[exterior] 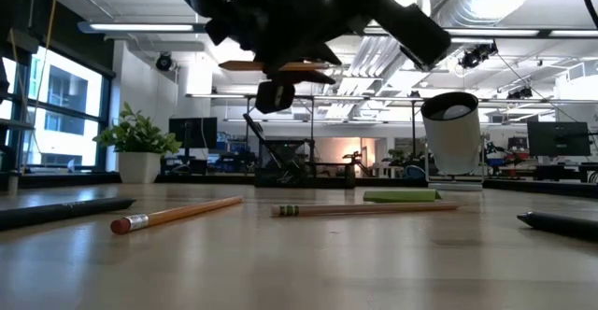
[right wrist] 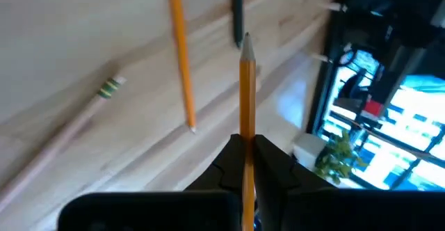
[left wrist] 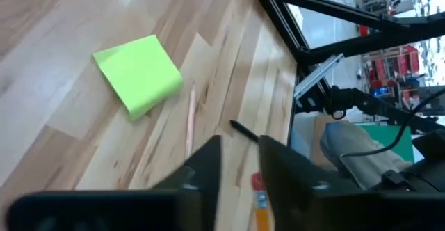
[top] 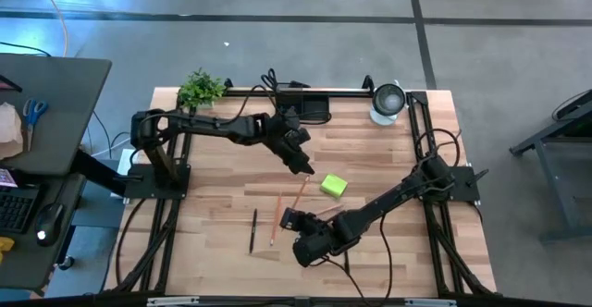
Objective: Pick and place office supplies into organizer
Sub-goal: Put the left orange pencil into the black desk organizer
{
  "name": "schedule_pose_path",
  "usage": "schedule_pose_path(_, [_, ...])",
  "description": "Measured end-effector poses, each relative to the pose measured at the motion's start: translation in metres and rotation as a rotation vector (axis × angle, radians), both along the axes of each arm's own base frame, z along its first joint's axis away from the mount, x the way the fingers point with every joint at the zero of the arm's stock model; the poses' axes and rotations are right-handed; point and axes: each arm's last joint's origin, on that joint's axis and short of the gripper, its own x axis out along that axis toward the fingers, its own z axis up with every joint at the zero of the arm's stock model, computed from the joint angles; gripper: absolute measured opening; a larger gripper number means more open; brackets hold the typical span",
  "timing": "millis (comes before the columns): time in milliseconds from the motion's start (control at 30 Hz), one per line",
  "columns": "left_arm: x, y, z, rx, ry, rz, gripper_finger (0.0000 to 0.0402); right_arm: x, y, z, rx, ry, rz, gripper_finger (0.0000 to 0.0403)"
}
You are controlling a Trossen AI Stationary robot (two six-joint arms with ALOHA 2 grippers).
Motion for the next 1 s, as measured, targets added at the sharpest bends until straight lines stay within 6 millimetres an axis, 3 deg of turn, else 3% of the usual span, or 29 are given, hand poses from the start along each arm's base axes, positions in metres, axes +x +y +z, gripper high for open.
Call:
schedule_pose_path(267, [0.000, -0.005, -0.002, -0.043, 0.047, 0.023, 0.0265, 0.000, -0.005, -0.001, 0.038, 0.010, -0.035, 0.0002])
schedule_pose_path(400, [-0.001, -0.014, -0.007, -0.039, 0.111, 0.030, 0.0309, -0.001, -0.006, -0.003, 0.028, 0.030, -0.040, 0.0002])
schedule_pose_path(500, [0.001, -0.023, -0.006, -0.046, 0.113, 0.015, 0.0313, -0.001, -0.006, -0.003, 0.024, 0.034, -0.035, 0.0003])
schedule_pose_path(600, [0.005, -0.029, -0.004, -0.026, 0.087, 0.016, 0.0293, 0.000, -0.007, -0.002, 0.025, 0.031, -0.032, 0.0002])
schedule_pose_path(733, [0.005, -0.028, -0.004, 0.005, 0.073, 0.013, 0.0237, 0.001, -0.008, -0.002, 0.022, 0.031, -0.027, 0.0004])
schedule_pose_path(833, [0.006, -0.027, -0.009, 0.019, 0.082, 0.004, 0.0173, 0.001, -0.008, -0.002, 0.017, 0.032, -0.024, 0.0003])
schedule_pose_path(1000, [0.008, -0.028, -0.020, 0.005, 0.097, -0.072, 0.0031, 0.001, -0.008, -0.002, 0.025, 0.033, -0.026, 0.0007])
